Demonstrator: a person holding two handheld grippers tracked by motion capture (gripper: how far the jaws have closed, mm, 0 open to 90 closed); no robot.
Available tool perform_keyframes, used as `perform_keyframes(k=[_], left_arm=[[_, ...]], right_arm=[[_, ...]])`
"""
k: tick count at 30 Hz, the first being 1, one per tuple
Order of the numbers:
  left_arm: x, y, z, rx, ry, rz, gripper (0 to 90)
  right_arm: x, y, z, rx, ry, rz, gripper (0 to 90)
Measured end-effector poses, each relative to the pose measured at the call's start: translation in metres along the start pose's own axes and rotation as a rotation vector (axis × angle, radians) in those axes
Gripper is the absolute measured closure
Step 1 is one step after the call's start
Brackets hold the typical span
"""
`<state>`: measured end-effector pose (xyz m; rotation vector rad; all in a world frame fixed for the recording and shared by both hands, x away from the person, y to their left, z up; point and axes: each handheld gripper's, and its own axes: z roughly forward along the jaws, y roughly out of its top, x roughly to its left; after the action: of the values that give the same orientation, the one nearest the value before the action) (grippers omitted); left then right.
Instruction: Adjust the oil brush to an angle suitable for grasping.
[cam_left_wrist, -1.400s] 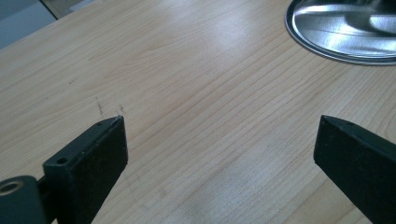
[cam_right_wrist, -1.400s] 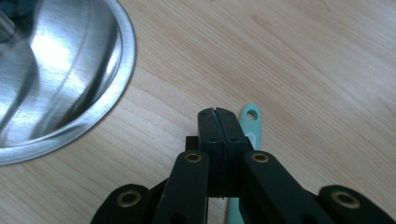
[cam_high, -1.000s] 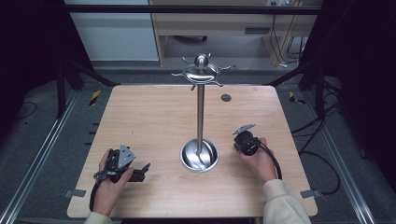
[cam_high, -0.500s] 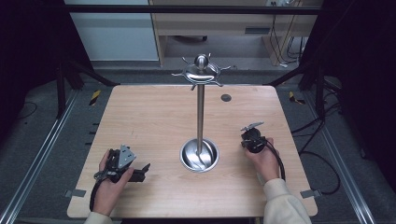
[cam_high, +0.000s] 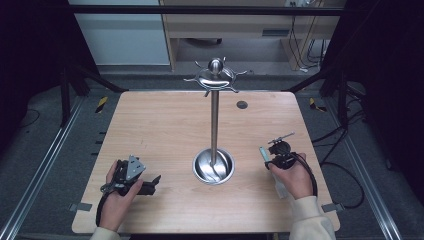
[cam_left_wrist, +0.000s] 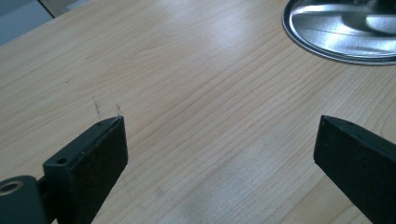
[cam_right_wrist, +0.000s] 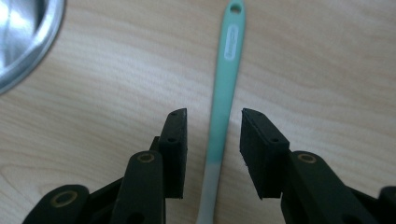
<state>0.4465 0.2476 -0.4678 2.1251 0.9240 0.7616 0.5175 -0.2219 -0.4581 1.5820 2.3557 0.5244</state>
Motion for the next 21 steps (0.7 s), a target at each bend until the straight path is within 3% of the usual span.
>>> perform_keyframes(k=[9,21], left_arm=[[0.0,-0.0003,-0.0002,0.002,0.003,-0.003,2.5],[0.0002,-0.0003,0.0,0.003,0.002,0.0,2.5]], right_arm=[[-0.0015,-0.003,0.0061,0.098,0.003,0.014,67.6],[-0.0041,-0.0037,0.0101,0.126,0.013,0.037,75.8]])
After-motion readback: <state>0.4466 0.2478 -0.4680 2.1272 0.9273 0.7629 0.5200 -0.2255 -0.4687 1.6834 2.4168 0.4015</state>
